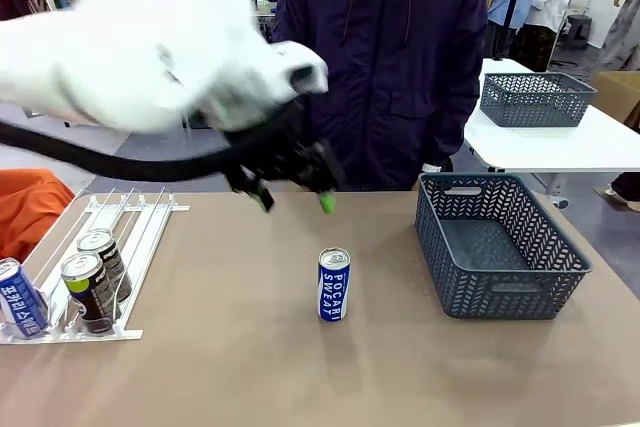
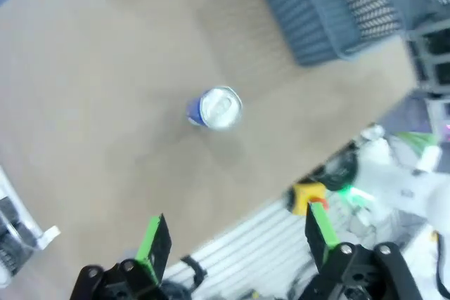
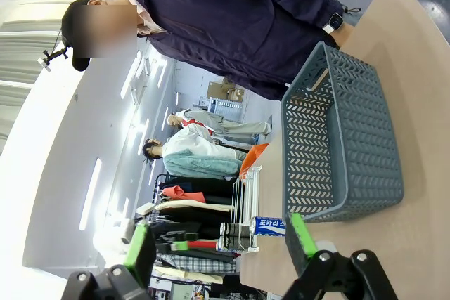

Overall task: Retrieve and store the cans from the dispenser.
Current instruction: Pick up one can from the Automatic Can Dispenser and place it in the middle of the table.

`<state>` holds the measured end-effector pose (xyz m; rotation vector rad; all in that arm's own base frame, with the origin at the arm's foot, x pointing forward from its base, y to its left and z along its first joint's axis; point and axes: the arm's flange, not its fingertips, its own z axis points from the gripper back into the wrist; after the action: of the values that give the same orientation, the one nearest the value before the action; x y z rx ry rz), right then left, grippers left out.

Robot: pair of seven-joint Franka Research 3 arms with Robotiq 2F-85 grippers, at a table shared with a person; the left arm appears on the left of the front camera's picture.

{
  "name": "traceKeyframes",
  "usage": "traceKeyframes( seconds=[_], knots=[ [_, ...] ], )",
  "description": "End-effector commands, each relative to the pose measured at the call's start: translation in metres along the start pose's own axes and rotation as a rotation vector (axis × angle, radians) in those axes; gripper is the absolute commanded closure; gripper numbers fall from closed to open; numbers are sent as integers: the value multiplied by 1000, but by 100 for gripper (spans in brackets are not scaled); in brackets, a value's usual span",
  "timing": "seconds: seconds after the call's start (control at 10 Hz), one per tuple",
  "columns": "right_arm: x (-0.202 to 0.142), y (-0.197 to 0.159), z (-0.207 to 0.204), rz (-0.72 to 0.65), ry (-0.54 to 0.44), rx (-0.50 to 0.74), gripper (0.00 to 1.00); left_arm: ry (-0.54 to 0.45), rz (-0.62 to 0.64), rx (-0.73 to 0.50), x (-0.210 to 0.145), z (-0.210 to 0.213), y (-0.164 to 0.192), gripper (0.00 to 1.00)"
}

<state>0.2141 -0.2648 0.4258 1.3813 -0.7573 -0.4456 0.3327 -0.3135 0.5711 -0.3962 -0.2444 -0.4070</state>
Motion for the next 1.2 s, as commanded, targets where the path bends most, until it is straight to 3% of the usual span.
traceKeyframes(
  seconds=[0.0,0.3,0.4,0.5,0.7,0.9,1.0,1.1],
  knots=[
    [3,6,0,-5,-1,9,0,-4,67,-147,-30,63,98,0],
    [3,6,0,-5,-1,9,0,-162,279,-318,-92,142,247,0],
    [3,6,0,-5,-1,9,0,-179,287,-414,-113,154,283,0],
    [3,6,0,-5,-1,9,0,-197,262,-588,-143,163,343,0],
    [3,6,0,-5,-1,9,0,-270,352,-858,-189,144,421,0],
    [3,6,0,-5,-1,9,0,-336,467,-1022,-222,114,465,0],
    [3,6,0,-5,-1,9,0,-309,520,-962,-226,111,468,0],
    [3,6,0,-5,-1,9,0,-358,421,-935,-237,126,449,0]
  ],
)
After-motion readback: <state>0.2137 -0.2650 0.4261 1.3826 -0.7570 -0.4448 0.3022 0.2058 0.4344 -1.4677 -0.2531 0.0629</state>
